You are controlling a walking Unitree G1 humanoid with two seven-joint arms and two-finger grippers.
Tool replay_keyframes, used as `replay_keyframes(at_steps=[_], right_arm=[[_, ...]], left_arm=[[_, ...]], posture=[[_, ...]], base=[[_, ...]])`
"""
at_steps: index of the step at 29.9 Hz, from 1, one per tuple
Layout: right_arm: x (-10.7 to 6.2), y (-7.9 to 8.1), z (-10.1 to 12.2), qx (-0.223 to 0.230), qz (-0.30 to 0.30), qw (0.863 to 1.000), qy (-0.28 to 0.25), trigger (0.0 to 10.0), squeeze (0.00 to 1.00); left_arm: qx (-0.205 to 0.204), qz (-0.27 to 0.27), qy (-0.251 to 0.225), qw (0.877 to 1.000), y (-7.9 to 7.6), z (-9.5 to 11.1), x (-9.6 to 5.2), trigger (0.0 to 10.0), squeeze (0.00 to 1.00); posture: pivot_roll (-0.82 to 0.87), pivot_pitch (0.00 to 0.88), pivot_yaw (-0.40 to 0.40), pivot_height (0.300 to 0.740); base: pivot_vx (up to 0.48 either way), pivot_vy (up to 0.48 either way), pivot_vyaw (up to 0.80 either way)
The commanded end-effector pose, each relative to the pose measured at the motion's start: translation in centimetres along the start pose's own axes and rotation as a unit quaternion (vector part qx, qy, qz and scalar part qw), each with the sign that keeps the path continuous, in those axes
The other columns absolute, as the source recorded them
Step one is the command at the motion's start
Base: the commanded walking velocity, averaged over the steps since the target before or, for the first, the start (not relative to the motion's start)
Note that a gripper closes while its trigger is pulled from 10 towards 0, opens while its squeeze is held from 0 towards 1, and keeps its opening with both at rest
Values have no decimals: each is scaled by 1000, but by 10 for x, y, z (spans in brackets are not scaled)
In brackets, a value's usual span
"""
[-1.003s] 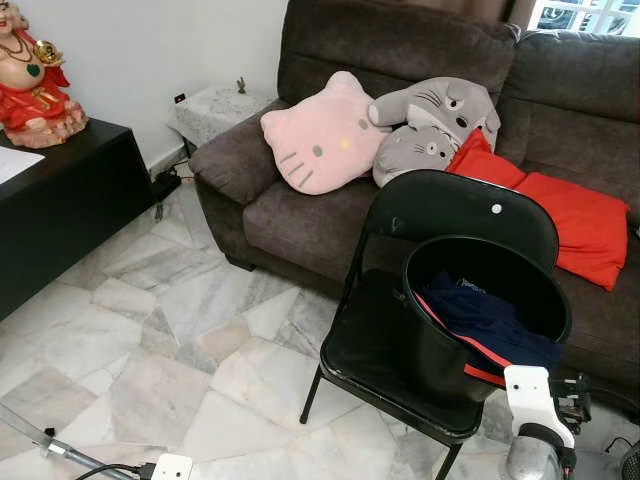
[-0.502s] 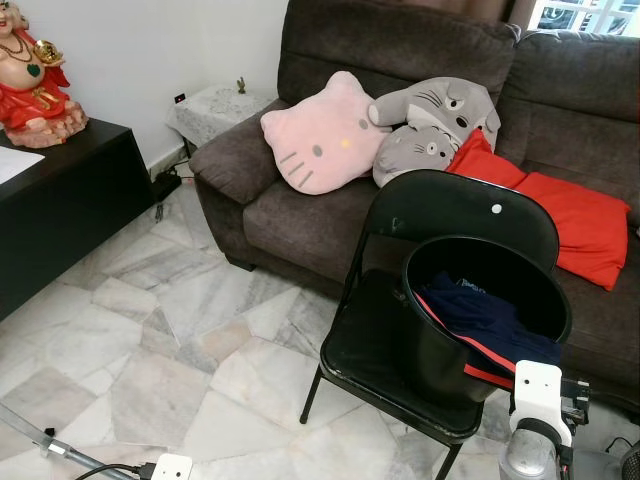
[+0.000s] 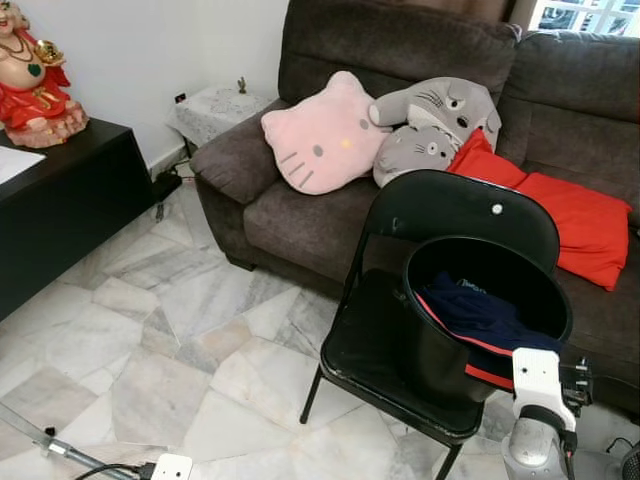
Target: Hang hanger
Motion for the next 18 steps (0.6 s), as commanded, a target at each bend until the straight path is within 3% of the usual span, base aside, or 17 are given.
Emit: replay_keyframes(at_steps=[1, 2, 3, 4, 12, 18], right_arm=[[0, 0, -2, 4, -1, 1000, 6, 10000, 0], [0, 0, -2, 4, -1, 1000, 6, 10000, 0], [0, 0, -2, 6, -1, 1000, 7, 4549, 0], [0, 0, -2, 6, -1, 1000, 8, 0, 0], [0, 1, -4, -3, -5, 1000, 15, 0, 0], [-2, 6, -14, 46, 3, 997, 61, 0, 0]], left_arm=[[13, 3, 5, 1000, 4, -4, -1, 10000, 0], [13, 3, 5, 1000, 4, -4, -1, 10000, 0], [13, 3, 4, 1000, 4, -4, -1, 10000, 0], [14, 3, 4, 1000, 4, -4, -1, 10000, 0], [15, 4, 4, 1000, 4, -3, -1, 10000, 0], [15, 5, 4, 1000, 4, -3, -1, 10000, 0]], posture=[[49, 86, 1, 740], [49, 86, 1, 740], [50, 87, 1, 740], [50, 87, 1, 740], [52, 88, 1, 740], [53, 88, 1, 740]], base=[[0, 0, 0], [0, 0, 0], [0, 0, 0], [0, 0, 0], [0, 0, 0], [0, 0, 0]])
Point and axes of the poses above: a point about 5 cm out from each wrist's last joint towards the gripper, its own x axis pointing out of the wrist towards the gripper, its own z axis along the axis of the wrist's last joint, y = z × x, the point moved 6 cm from there along x, pointing out of the wrist towards the gripper, and after that the axes turned 15 degrees about -x, right-handed, at the moved point
